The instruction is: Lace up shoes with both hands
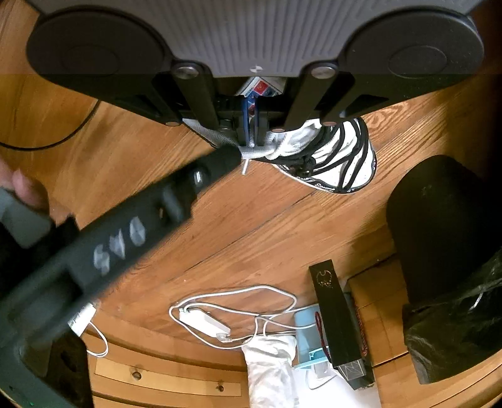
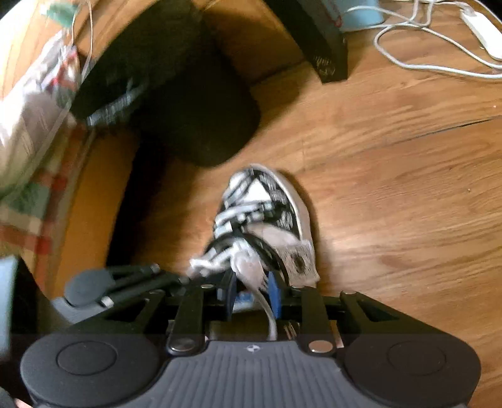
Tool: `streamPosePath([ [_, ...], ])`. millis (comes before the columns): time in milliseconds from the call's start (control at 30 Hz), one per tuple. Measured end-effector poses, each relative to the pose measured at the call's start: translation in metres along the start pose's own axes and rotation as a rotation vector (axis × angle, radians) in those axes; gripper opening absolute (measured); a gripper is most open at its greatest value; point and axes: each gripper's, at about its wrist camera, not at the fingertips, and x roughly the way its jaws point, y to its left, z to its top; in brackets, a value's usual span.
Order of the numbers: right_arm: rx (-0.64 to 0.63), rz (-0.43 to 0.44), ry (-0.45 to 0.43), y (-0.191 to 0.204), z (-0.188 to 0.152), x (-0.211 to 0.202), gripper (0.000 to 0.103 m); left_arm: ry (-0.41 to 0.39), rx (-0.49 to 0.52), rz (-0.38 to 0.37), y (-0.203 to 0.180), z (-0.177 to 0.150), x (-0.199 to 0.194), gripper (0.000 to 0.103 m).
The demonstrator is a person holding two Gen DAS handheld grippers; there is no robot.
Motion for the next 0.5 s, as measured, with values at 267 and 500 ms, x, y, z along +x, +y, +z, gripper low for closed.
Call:
streamPosePath([
  [267, 0.271, 0.019, -0.056, -0.025, -0.002, 0.012, 0.027, -0.002, 0.019, 0.010, -0.004, -0.001, 0.001, 0.005],
  [500, 0.252, 0.034, -0.052, -0.018, -0.003, 0.020, 0.021, 0.006, 0.028, 0.020, -0.005, -0.003, 0.000, 0.006],
])
